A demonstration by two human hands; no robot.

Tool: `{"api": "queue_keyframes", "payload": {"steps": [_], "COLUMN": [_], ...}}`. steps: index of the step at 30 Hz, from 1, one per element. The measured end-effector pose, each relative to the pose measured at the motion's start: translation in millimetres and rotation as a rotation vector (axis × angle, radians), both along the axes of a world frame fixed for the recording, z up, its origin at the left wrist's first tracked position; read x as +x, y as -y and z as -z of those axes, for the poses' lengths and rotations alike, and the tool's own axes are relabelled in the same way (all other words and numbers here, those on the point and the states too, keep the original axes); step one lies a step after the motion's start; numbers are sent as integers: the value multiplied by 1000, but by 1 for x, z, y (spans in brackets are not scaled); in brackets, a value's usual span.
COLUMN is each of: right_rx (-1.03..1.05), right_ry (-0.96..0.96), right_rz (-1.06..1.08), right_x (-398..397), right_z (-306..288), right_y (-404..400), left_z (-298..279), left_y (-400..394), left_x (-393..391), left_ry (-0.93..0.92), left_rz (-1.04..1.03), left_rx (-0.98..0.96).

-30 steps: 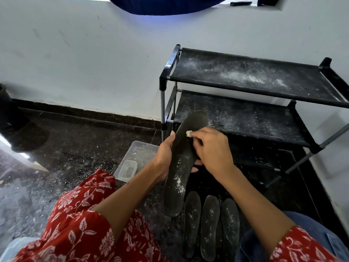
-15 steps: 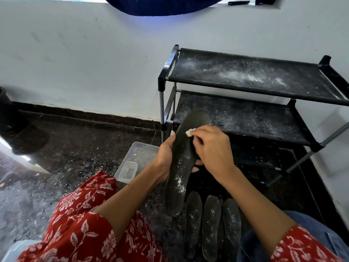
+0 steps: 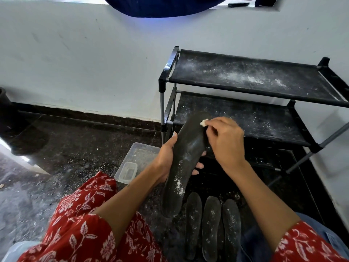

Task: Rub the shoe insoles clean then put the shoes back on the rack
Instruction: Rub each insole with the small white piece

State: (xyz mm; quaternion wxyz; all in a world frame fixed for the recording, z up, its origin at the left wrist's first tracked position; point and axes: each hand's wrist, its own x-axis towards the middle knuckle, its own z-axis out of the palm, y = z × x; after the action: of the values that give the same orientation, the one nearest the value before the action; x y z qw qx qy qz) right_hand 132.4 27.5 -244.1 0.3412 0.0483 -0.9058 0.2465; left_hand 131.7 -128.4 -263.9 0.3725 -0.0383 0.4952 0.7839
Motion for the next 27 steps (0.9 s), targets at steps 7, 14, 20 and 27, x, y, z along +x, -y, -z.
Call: {"api": "queue_keyframes", "payload": {"steps": [7,14,20,27], "right_rx": [33,-44,6,-98], "right_ry": [255,-17,43,74], "right_rz": [-394,-135,-235,-353], "right_x": [29,12,18,25], "right_z": [9,4,14,14], "right_y": [48,21,33,47], "left_z": [3,-3,0,0], "left_y": [1,1,6,9], "left_x": [-5,-3,-8,-11], "left_ry": [-47,27,27,5], "left_rz": [-239,-89,-106,-185], "left_rx": [-58,28,37,28]}}
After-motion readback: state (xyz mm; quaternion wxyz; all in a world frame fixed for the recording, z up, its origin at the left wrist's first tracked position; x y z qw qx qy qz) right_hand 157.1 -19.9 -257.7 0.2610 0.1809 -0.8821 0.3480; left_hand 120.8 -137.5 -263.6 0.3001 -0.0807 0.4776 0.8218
